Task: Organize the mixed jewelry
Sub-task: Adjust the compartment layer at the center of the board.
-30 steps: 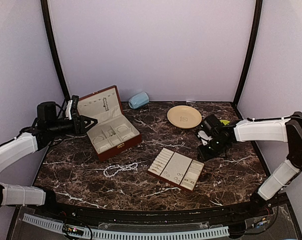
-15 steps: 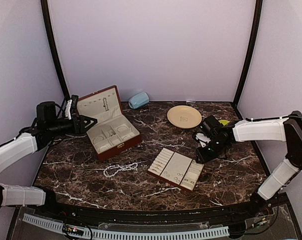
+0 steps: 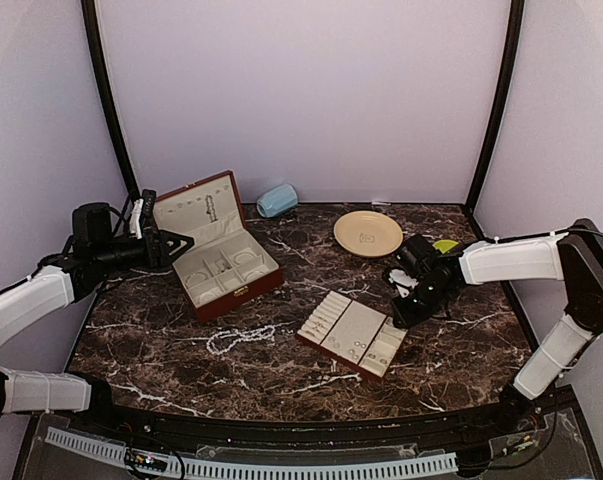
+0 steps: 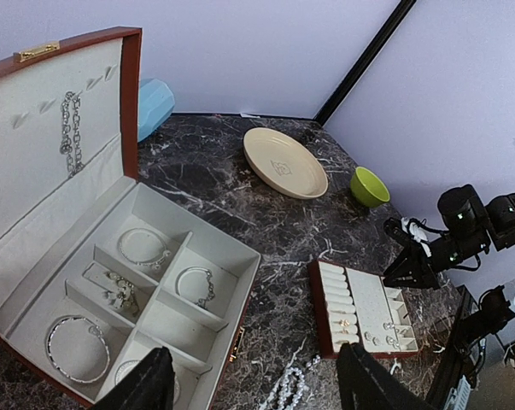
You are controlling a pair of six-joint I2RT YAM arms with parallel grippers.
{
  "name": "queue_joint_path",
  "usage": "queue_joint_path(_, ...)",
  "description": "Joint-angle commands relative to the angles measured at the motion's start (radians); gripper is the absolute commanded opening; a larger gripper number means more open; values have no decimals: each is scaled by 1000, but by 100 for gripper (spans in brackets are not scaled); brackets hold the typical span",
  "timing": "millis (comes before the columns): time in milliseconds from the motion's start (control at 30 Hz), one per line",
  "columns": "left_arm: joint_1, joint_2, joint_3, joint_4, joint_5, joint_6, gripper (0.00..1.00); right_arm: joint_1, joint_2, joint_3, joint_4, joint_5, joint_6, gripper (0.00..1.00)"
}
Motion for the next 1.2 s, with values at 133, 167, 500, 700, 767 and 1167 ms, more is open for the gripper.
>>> queue_joint_path(133, -2, -20, -4, -11, 5, 6, 68, -2, -2, 3, -19, 95, 48, 17)
queue_joint_path(167, -2, -20, -5, -11, 4, 6, 68, -2, -2, 3, -20, 99, 51, 16)
queue_joint_path(500, -2, -24, -5, -10, 4, 6, 68, 6, -2, 19, -12, 70, 118, 10)
queue_joint_path(700, -2, -22, -5, -9, 3, 6, 68, 46, 2, 12, -3, 74, 213, 9)
queue_joint_path(767, -2, -22, -5, -8, 4, 5, 68, 52, -1, 9, 2, 79, 239, 11)
queue_joint_path(1167, -2, -82, -15, -11, -61, 7, 68, 59, -77, 159, -160, 247, 268, 43)
